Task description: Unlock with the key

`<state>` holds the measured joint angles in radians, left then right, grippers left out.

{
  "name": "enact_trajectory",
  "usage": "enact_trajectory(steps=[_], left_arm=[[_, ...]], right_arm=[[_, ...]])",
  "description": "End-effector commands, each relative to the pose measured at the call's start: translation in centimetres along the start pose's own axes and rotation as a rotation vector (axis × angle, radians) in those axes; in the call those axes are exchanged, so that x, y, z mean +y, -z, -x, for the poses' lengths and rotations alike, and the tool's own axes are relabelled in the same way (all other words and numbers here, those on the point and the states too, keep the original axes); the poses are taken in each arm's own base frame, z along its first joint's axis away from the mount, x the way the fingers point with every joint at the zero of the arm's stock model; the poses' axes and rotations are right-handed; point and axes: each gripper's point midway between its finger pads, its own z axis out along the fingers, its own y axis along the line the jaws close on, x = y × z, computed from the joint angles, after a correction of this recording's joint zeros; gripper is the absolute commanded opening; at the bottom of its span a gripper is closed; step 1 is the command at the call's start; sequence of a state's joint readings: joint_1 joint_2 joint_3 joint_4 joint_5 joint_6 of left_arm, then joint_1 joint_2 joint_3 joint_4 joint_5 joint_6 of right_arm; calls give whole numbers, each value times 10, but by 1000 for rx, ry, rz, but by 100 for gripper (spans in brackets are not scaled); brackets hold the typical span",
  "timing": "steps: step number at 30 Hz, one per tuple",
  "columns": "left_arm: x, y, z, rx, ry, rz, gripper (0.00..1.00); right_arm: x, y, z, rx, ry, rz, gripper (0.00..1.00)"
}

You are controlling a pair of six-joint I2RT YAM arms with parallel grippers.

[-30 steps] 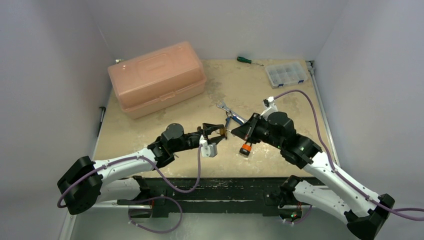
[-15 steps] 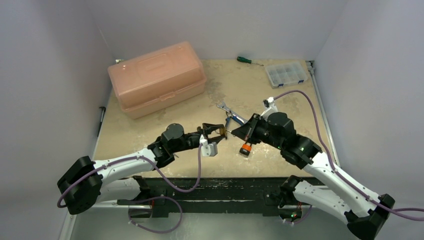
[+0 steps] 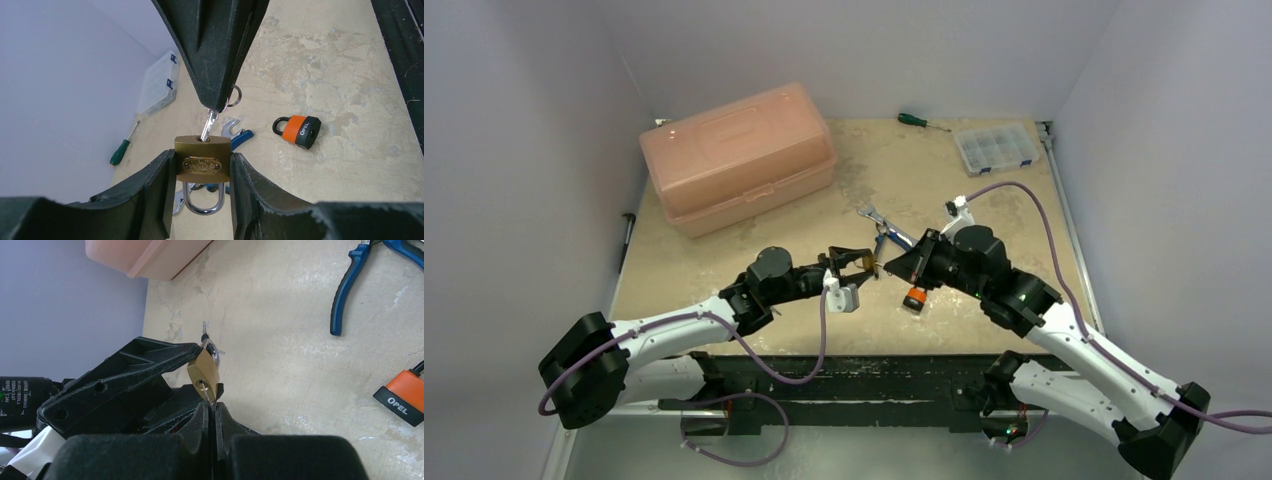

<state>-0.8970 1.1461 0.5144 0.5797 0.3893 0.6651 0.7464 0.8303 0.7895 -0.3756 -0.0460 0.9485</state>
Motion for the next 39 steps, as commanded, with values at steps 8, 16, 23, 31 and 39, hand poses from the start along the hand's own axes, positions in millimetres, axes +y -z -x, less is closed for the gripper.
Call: enact_trajectory(steps=[8, 16, 23, 31, 39], left_arm=[[8, -9, 25, -72, -38, -34, 0], [-1, -12, 18, -46, -32, -84, 0], [-4, -14, 16, -40, -22, -98, 0], [-3, -16, 16, -38, -10, -91, 0], [-3, -16, 18, -40, -10, -90, 0]], right_arm=[[8, -4, 8, -21, 52, 7, 0], [12, -6, 10, -16, 87, 1, 0], [15, -12, 7, -1, 100, 3, 0], [15, -19, -2, 21, 116, -4, 0], [16, -20, -5, 29, 116, -1, 0]])
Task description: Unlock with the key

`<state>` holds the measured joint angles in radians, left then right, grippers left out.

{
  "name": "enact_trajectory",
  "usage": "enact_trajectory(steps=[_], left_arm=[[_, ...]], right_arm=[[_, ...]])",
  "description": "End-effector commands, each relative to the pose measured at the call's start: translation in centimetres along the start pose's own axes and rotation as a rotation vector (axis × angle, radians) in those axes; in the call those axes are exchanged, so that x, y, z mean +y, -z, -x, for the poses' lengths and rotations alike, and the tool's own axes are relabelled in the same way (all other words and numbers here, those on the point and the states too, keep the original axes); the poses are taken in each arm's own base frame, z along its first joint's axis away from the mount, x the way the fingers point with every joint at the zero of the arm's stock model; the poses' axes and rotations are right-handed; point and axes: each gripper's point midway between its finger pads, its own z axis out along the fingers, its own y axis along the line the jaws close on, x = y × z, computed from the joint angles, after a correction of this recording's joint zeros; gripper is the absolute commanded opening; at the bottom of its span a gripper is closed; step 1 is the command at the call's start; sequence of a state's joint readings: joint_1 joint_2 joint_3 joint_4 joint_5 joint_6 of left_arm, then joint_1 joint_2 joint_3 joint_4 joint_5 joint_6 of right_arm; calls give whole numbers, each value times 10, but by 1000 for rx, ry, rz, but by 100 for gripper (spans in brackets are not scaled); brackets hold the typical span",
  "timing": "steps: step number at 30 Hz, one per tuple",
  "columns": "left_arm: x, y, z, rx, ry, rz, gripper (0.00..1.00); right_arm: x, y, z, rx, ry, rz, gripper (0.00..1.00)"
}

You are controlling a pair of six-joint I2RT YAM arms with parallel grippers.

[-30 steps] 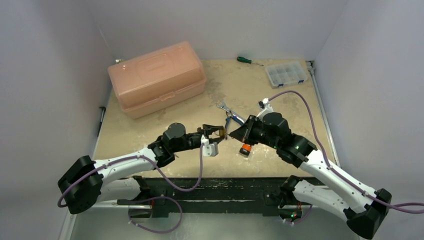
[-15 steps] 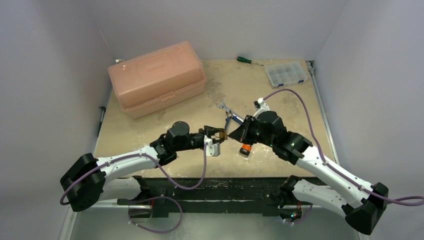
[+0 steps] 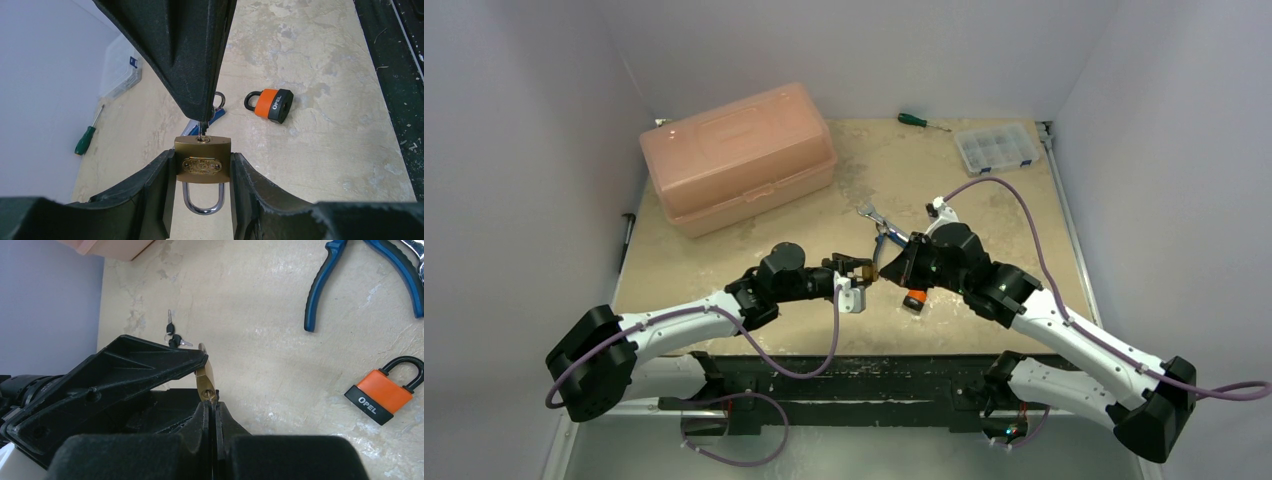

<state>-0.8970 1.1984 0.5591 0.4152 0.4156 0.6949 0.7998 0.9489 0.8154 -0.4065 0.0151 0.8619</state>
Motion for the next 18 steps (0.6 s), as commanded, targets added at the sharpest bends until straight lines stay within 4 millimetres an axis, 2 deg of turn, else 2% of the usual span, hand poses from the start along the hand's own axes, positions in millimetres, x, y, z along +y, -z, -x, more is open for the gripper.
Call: enact_trajectory(steps=[1, 18], left_arm=[[23, -5, 46, -139, -55, 34, 0], [21, -7, 51, -153, -43, 33, 0]], right_arm=[[32, 6, 15, -42, 7, 103, 0], [35, -2, 14, -34, 11, 104, 0]])
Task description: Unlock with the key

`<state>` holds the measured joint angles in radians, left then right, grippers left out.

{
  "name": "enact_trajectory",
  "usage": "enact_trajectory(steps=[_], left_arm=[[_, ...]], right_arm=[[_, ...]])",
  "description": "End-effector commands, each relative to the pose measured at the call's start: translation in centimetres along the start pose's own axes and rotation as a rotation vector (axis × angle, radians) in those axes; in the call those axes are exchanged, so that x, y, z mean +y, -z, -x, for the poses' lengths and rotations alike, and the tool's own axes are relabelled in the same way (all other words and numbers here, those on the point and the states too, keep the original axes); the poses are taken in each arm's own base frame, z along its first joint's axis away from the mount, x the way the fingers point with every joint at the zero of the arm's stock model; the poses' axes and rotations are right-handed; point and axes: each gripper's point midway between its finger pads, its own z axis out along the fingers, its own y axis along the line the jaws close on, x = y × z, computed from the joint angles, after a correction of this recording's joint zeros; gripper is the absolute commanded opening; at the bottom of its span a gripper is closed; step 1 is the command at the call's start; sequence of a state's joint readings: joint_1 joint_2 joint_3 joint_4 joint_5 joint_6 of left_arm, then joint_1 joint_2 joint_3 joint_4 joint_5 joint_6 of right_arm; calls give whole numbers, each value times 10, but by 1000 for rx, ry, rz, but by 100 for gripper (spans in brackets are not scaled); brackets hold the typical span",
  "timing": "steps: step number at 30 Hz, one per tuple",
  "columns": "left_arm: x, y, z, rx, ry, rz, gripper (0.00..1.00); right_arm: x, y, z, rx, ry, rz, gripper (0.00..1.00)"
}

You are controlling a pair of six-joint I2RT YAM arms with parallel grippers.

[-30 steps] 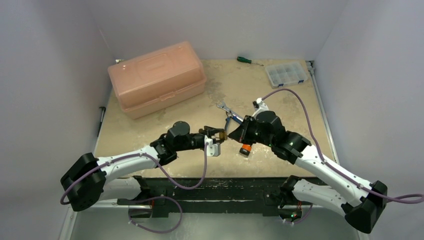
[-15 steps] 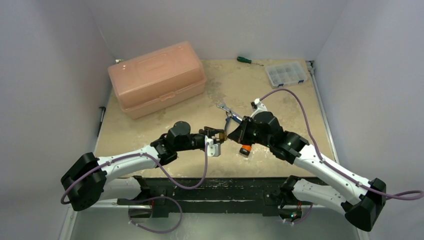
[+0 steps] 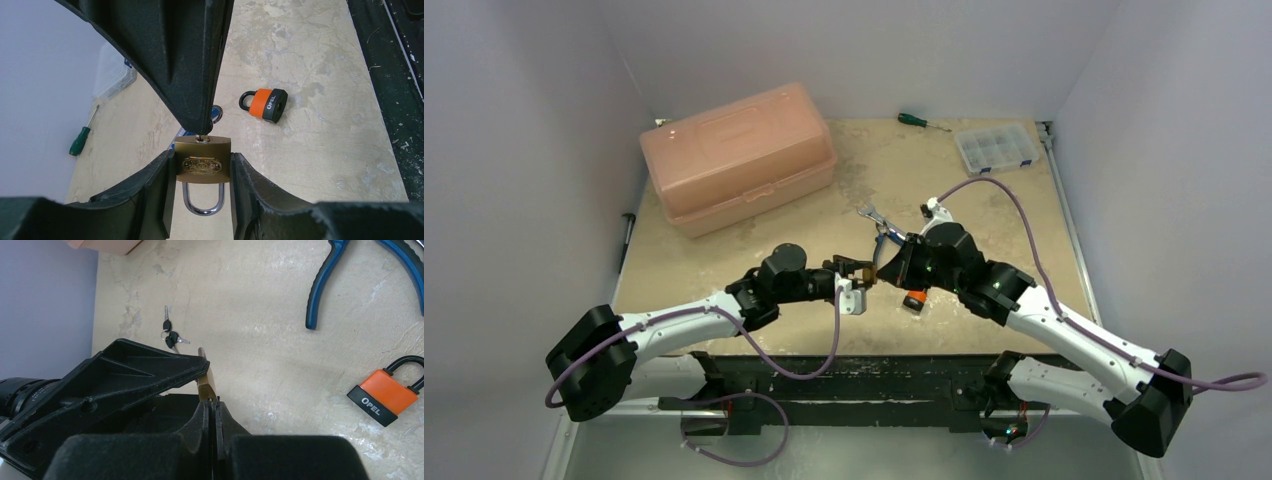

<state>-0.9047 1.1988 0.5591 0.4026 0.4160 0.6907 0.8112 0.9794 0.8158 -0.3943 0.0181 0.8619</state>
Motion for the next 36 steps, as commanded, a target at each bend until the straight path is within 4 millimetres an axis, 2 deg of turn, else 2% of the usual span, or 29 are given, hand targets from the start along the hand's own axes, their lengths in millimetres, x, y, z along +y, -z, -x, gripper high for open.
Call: enact_trajectory(steps=[1, 29, 30, 33, 34, 36], left_arm=[[25, -5, 52, -159, -54, 47, 0], [25, 2, 74, -240, -42, 49, 0], [25, 2, 72, -233, -43, 52, 0], [29, 0, 63, -188, -51, 71, 0], [29, 0, 60, -176, -55, 76, 0], [31, 0, 57, -160, -60, 86, 0]], right_arm=[[35, 5, 18, -51, 5, 113, 0], [36, -20, 10, -25, 36, 128, 0], [36, -19, 11, -26, 45, 125, 5], [37, -9, 19, -44, 71, 109, 43], [36, -4, 24, -65, 75, 91, 52], [39, 7, 30, -83, 76, 96, 62]])
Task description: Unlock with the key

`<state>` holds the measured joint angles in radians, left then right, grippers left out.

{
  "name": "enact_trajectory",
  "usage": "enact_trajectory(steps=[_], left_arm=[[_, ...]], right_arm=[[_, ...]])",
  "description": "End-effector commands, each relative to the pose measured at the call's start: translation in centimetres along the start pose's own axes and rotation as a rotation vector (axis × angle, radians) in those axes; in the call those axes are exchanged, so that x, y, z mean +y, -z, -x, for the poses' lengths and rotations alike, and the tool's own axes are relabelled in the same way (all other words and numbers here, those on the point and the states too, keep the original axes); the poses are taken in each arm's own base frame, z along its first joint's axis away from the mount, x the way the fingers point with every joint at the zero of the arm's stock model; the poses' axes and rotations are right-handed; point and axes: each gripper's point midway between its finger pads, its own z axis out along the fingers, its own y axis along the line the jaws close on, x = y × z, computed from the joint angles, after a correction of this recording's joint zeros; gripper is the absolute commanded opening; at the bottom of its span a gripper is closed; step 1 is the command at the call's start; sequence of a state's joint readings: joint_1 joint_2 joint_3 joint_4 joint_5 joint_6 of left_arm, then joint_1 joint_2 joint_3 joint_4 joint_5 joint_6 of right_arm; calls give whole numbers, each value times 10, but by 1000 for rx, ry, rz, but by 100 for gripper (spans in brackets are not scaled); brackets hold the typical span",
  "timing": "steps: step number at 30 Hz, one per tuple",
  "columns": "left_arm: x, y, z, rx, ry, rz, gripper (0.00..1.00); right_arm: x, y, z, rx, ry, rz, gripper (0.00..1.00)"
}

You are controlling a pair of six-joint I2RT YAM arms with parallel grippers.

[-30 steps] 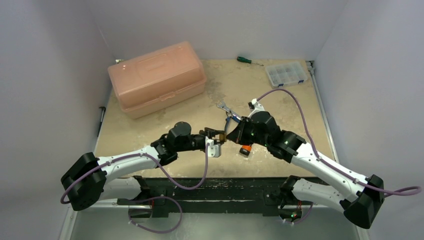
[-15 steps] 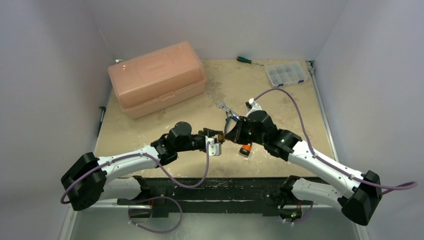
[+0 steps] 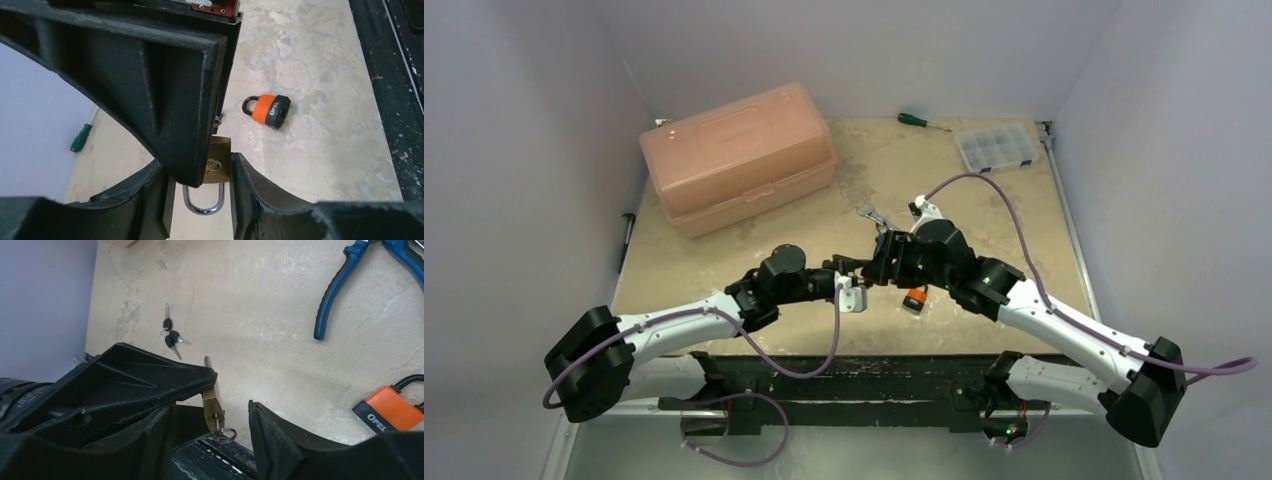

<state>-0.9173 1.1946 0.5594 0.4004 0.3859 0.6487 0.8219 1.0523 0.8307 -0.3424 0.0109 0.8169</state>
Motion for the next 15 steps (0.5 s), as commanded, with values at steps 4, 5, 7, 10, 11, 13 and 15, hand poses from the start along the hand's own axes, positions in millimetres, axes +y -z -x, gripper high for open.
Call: enact_trajectory(steps=[4, 5, 7, 10, 11, 13, 15], left_arm=[[30, 0, 57, -171, -99, 67, 0], [29, 0, 57, -169, -99, 65, 0], [29, 0, 57, -168, -100, 62, 0], [28, -1, 57, -167, -100, 59, 0], [28, -1, 56, -166, -100, 57, 0], [28, -1, 56, -164, -101, 57, 0], [27, 0, 56, -162, -103, 56, 0]], right_arm=[[30, 38, 37, -125, 28, 74, 67], [30, 39, 36, -121, 29, 72, 66], [27, 41, 36, -124, 29, 63, 62], [23, 41, 38, -142, 27, 41, 52], [23, 41, 39, -143, 26, 40, 48], [22, 42, 39, -146, 27, 36, 43], [20, 42, 39, -148, 27, 29, 38]])
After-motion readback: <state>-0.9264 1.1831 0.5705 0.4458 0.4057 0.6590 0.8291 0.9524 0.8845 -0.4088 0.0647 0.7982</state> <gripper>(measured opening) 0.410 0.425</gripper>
